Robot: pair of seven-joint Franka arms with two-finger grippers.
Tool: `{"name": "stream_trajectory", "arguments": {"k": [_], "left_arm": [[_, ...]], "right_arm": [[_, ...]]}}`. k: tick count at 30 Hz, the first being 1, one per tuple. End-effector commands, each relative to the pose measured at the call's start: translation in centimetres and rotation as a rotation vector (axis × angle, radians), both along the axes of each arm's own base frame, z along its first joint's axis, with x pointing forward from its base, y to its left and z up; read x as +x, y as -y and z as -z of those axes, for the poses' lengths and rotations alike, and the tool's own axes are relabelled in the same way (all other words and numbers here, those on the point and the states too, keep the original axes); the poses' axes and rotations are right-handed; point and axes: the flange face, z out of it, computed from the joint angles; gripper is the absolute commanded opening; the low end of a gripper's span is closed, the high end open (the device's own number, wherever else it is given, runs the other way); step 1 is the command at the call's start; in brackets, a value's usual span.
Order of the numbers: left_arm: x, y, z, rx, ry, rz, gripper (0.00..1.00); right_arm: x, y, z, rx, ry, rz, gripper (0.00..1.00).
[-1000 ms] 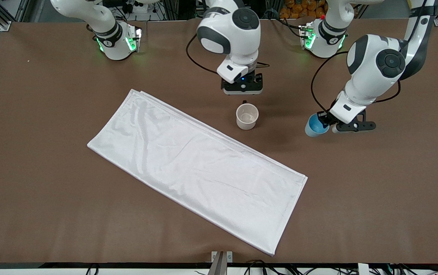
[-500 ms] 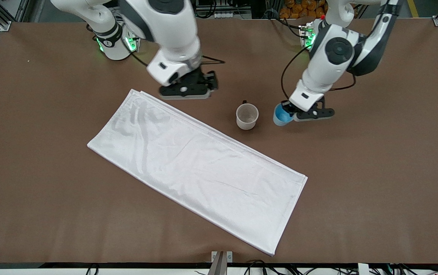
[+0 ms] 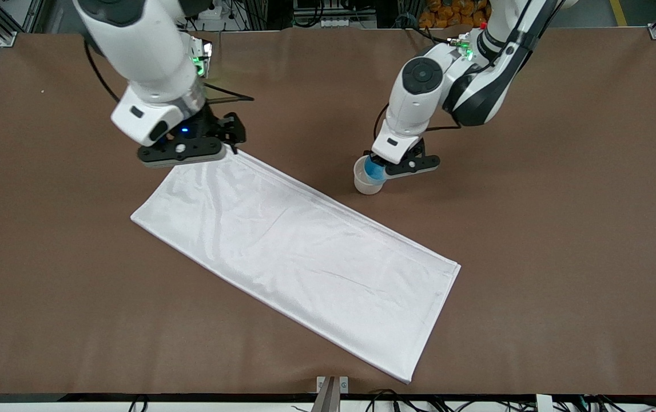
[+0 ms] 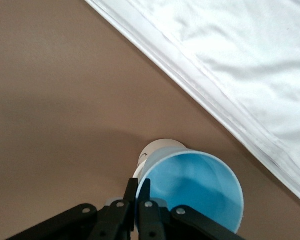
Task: Place blue cup into white mug on table
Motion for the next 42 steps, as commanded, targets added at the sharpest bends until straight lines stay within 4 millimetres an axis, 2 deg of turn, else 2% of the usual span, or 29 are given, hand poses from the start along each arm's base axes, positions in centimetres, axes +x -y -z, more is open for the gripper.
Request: {"name": "stream_trajectory", "arguments": {"k": [1, 5, 13, 18, 19, 20, 22, 23, 25, 28, 32, 38, 42], "left_arm": [[0.4, 1.1, 1.3, 0.021, 0.003, -0.005, 0.00], [0.3, 1.1, 1.6, 0.023, -0.003, -0.005, 0.00], [0.0, 1.3, 1.7, 0.024, -0.005, -0.003, 0.00], [0.1, 1.3, 2.6, 0.027, -0.021, -0.003, 0.00], [0.1, 1.3, 2.7, 0.028, -0.022, -0.003, 0.06], [0.2, 1.2, 2.7, 0.029, -0.024, -0.003, 0.30], [0.2, 1.3, 3.0, 0.031, -0.027, 0.009, 0.89], [0.2, 1.3, 2.9, 0.031, -0.024, 0.012, 1.00], [0.1, 1.3, 2.9, 0.032, -0.024, 0.010, 1.00], [0.6, 0.9, 2.3, 0.032, -0.010, 0.007, 1.00], [2.1, -0.3, 0.2, 0.037, 0.046, 0.031, 1.00], [6.9, -4.9, -3.1, 0.045, 0.108, 0.041, 1.00], [9.9, -7.0, -5.3, 0.053, 0.136, 0.044, 1.00]], "right_arm": [[-0.7, 4.6, -2.9, -0.021, 0.011, -0.026, 1.00], [-0.7, 7.2, -4.7, -0.026, 0.040, -0.018, 1.00], [0.1, 10.7, -5.5, -0.027, 0.050, -0.004, 1.00], [0.8, 13.9, -5.7, -0.036, 0.044, -0.006, 1.00], [0.9, 14.5, -5.6, -0.031, 0.037, -0.008, 1.00], [1.1, 14.9, -5.6, -0.015, 0.030, -0.003, 1.00], [1.3, 16.1, -5.5, 0.023, 0.019, 0.023, 1.00], [1.4, 16.8, -5.4, 0.038, 0.016, 0.036, 1.00], [1.8, 18.3, -5.2, 0.055, 0.009, 0.065, 1.00], [1.9, 19.1, -4.6, 0.052, -0.003, 0.075, 1.00], [2.0, 20.1, -3.3, 0.046, -0.020, 0.093, 1.00], [1.9, 20.9, -3.0, 0.047, -0.014, 0.107, 1.00], [2.0, 22.2, -2.8, 0.046, -0.018, 0.116, 1.00]]}}
